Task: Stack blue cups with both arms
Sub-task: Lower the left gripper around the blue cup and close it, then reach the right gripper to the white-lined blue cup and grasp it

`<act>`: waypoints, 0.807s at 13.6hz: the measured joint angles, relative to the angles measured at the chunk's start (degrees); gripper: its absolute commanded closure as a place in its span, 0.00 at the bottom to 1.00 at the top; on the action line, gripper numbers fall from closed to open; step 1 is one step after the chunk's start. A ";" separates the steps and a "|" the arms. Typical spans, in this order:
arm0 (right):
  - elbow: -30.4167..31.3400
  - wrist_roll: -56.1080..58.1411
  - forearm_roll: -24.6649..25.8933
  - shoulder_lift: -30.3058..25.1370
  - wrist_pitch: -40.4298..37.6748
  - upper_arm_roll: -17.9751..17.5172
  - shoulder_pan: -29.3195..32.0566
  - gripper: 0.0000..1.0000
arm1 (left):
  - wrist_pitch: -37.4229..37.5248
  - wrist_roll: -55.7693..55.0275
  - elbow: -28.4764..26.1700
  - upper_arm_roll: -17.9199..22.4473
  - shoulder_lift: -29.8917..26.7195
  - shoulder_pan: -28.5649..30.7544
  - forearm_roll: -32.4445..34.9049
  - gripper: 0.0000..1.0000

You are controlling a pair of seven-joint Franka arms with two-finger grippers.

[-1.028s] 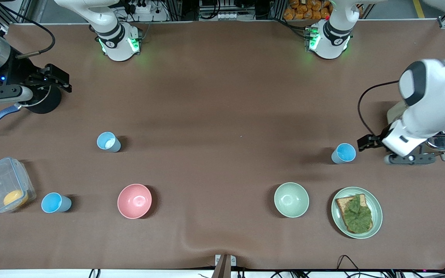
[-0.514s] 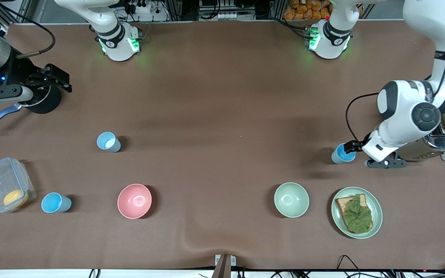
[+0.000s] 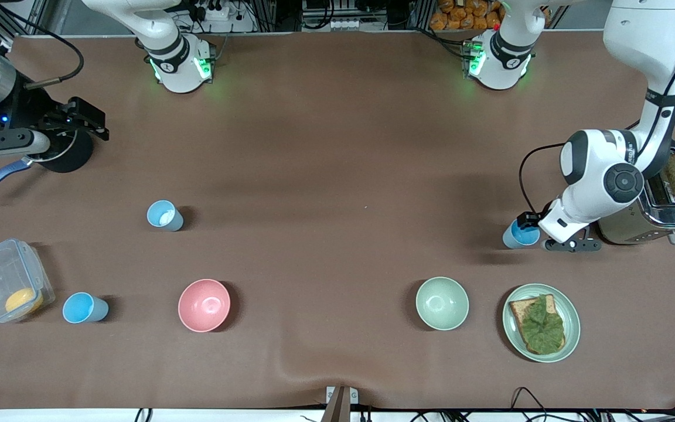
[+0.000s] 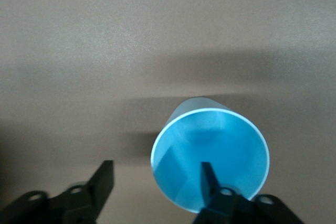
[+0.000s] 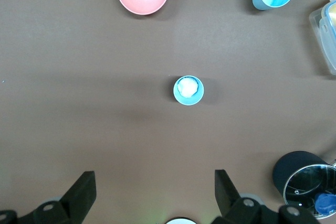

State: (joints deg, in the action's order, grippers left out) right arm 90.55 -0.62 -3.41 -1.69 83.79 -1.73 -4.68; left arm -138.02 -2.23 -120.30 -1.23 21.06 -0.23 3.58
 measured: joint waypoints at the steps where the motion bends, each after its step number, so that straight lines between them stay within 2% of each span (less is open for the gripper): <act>1: 0.00 0.02 0.00 0.00 0.00 -0.02 -0.13 0.00 | -0.28 0.00 0.02 -0.04 0.22 0.00 0.00 1.00; 5: 0.37 -0.01 -0.04 1.82 1.98 -0.07 -2.70 0.00 | -0.90 0.00 1.41 -0.06 0.29 0.02 0.00 1.00; 9: 0.86 -4.97 -0.27 7.81 7.90 -0.12 -6.48 0.00 | -0.96 -1.08 3.33 -0.39 -0.07 -0.05 0.00 1.00; 11: 2.96 -7.27 -0.19 10.32 11.46 -0.14 -7.82 0.00 | -1.02 -1.90 3.81 -0.93 -0.84 -0.27 0.00 1.00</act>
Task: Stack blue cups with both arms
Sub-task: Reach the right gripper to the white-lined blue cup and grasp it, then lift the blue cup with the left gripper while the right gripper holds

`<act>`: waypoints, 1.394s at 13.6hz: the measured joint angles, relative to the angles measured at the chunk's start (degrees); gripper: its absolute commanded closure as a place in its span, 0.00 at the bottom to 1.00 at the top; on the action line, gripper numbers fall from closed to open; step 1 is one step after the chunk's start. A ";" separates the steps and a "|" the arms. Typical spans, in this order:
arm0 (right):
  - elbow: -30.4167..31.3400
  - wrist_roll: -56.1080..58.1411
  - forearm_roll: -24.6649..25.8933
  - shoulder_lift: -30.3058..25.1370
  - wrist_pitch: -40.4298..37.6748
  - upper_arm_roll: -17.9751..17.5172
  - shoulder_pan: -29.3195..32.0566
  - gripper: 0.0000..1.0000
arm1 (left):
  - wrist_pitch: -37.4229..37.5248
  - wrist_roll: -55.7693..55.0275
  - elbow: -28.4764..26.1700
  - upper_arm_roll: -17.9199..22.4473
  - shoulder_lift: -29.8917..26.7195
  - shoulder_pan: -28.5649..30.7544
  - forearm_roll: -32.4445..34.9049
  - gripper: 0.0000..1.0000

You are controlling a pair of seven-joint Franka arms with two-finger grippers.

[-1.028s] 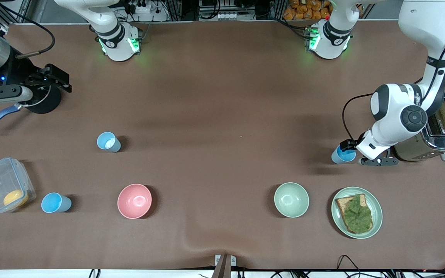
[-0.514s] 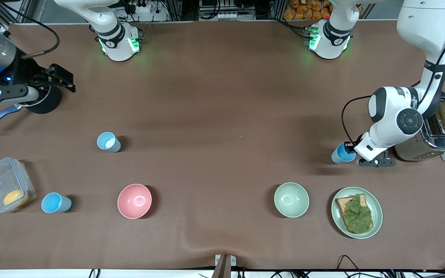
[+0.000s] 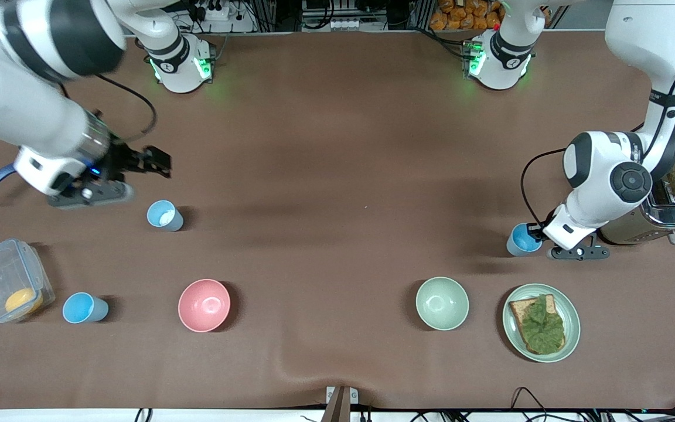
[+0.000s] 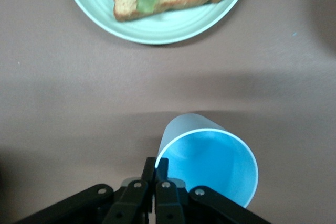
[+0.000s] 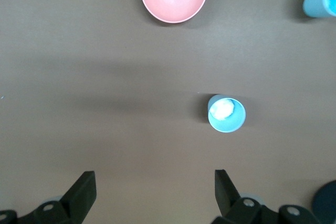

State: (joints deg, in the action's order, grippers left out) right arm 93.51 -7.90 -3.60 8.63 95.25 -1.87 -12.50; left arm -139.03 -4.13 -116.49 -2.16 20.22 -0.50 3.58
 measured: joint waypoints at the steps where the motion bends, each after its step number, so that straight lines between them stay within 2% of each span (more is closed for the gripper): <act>1: 2.55 -0.24 0.07 0.40 2.51 0.03 -0.04 0.00 | 0.00 -0.19 0.25 -0.32 -0.54 -0.07 0.00 1.00; 6: 20.06 1.12 2.82 -0.17 21.03 0.84 2.85 0.00 | 2.53 -0.26 1.12 -1.67 -3.75 -0.15 0.00 1.00; 9: 26.21 5.08 3.84 -0.03 28.18 1.00 6.64 0.00 | 8.41 -0.57 3.69 -2.80 -5.49 -0.15 0.00 1.00; 15: 27.47 6.51 3.86 5.46 35.19 0.81 7.52 0.00 | 13.42 -3.28 7.68 -6.29 -6.70 -0.28 0.00 1.00; 19: 26.02 6.50 3.83 9.05 37.26 0.48 7.42 0.00 | 15.07 -3.43 8.45 -6.77 -7.04 -0.23 0.00 1.00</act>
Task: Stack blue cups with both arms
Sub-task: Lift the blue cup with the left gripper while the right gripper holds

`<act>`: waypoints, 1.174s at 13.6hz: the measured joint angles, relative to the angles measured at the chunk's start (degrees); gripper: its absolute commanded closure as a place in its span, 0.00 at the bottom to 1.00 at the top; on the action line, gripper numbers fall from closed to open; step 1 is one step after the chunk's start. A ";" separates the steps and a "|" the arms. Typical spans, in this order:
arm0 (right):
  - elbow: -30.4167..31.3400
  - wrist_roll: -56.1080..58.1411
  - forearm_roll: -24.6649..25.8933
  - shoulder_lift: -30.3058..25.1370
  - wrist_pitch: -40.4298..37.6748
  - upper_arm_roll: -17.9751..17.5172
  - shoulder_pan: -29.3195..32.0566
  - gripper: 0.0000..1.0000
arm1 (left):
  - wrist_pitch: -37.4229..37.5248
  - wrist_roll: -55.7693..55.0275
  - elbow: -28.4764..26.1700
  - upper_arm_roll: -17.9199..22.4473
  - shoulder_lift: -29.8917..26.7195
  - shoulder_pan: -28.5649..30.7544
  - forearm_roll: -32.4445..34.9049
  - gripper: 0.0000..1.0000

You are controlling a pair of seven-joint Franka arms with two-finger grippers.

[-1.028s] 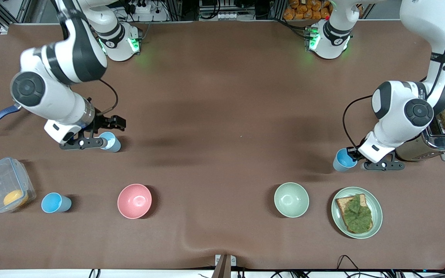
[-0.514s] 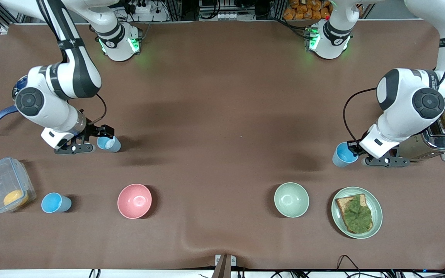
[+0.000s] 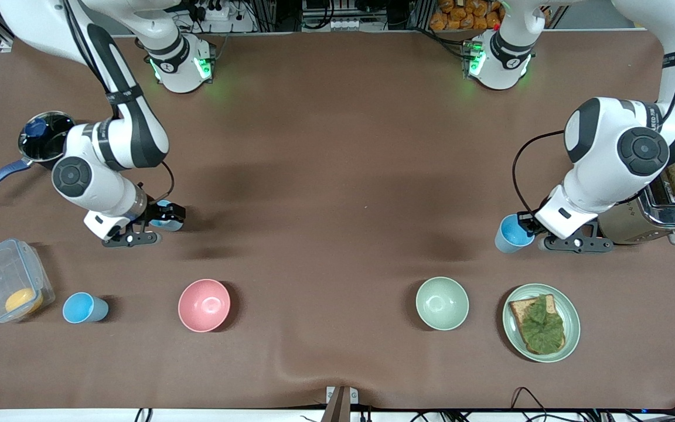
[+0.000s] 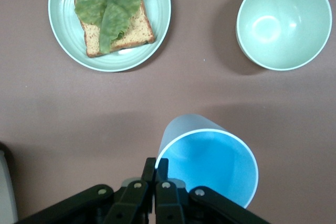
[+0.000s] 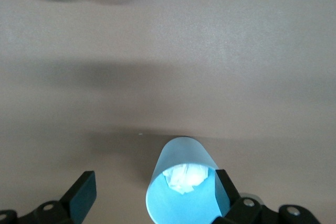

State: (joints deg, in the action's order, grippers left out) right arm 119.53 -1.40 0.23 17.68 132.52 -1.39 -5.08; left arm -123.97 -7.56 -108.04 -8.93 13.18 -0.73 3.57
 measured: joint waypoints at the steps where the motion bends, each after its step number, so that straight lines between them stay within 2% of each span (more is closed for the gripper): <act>1: -0.36 0.00 0.00 0.52 0.05 -0.04 0.00 0.00 | 1.04 0.00 0.19 0.00 -0.54 0.05 0.00 1.00; 10: 1.27 0.00 -0.81 1.78 -0.36 0.23 0.28 0.04 | 7.60 0.00 0.82 -0.04 -6.69 0.33 0.00 1.00; 11: 1.63 0.00 -1.34 1.77 -0.35 0.28 0.30 0.07 | 8.03 0.00 0.90 -0.10 -7.26 0.25 0.00 1.00; 13: 1.98 0.00 -1.91 1.77 -0.37 0.28 0.32 0.20 | 10.29 0.00 1.97 -0.64 -8.24 0.19 0.00 1.00; 14: 2.12 0.00 -2.44 1.77 -0.37 0.28 0.32 0.20 | 11.82 0.00 2.94 -0.99 -8.53 0.17 0.00 1.00; 16: 2.39 0.00 -3.14 1.77 -0.36 0.28 0.32 0.09 | 13.49 0.00 4.86 -2.25 -8.67 0.14 -0.28 1.00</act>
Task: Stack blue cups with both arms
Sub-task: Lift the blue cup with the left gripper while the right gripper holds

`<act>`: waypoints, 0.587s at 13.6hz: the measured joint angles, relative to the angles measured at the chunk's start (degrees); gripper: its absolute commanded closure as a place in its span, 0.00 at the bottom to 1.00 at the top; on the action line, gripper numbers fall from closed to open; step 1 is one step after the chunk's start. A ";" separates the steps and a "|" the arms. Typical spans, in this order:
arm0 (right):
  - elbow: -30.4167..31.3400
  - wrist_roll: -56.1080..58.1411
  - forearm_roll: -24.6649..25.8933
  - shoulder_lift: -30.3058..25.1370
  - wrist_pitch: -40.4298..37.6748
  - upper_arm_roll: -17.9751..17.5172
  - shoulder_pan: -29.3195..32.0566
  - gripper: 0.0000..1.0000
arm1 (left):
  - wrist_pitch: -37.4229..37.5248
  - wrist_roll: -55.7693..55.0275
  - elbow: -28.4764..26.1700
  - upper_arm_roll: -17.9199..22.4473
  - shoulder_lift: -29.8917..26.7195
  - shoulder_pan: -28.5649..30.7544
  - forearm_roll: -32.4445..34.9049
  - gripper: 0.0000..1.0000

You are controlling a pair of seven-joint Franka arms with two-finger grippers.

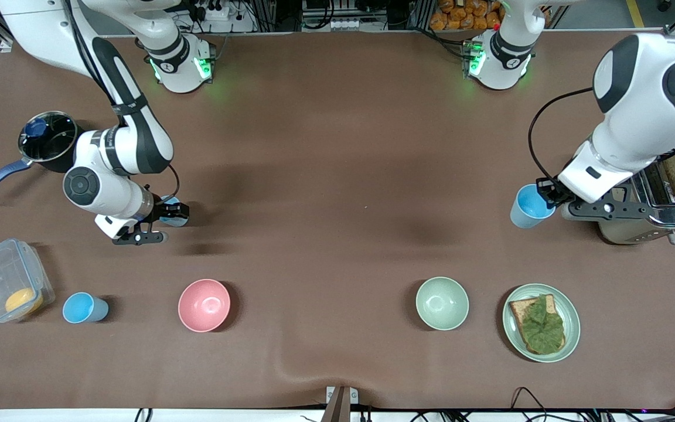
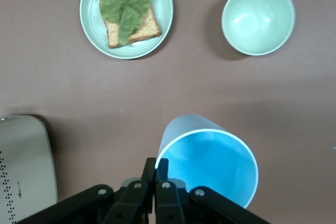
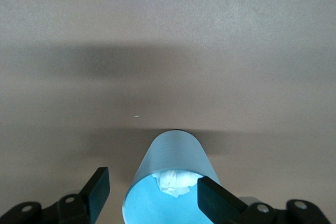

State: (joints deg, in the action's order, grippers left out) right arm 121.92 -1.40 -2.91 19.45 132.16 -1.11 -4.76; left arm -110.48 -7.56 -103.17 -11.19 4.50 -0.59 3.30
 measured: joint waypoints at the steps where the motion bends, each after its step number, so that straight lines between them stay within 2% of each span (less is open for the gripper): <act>1: 0.11 0.17 -0.29 0.01 -0.02 0.00 0.00 0.03 | 0.46 -0.02 0.80 -0.92 0.00 -0.03 -0.19 1.00; 2: 0.18 0.77 -0.38 0.02 -0.02 -0.01 0.01 0.00 | 0.84 -0.16 1.35 -1.64 -0.01 -0.14 -0.22 1.00; 5: 0.14 1.86 -0.48 -0.21 -0.30 -0.01 0.01 0.02 | 1.20 -0.25 1.73 -2.78 0.03 -0.31 -0.22 1.00; 6: 0.15 1.96 -0.49 -0.29 -0.42 -0.01 0.01 0.10 | 1.22 -0.25 1.73 -2.93 0.06 -0.31 -0.22 1.00; 8: 0.27 2.03 -0.50 -0.29 -0.59 -0.01 0.01 0.37 | 1.25 -0.25 1.73 -2.98 0.16 -0.31 -0.22 1.00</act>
State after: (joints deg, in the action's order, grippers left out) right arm 122.18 0.64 -3.40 19.16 131.57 -1.13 -4.75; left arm -109.23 -7.81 -101.44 -14.16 4.67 -0.90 3.07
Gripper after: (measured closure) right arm 0.040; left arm 0.974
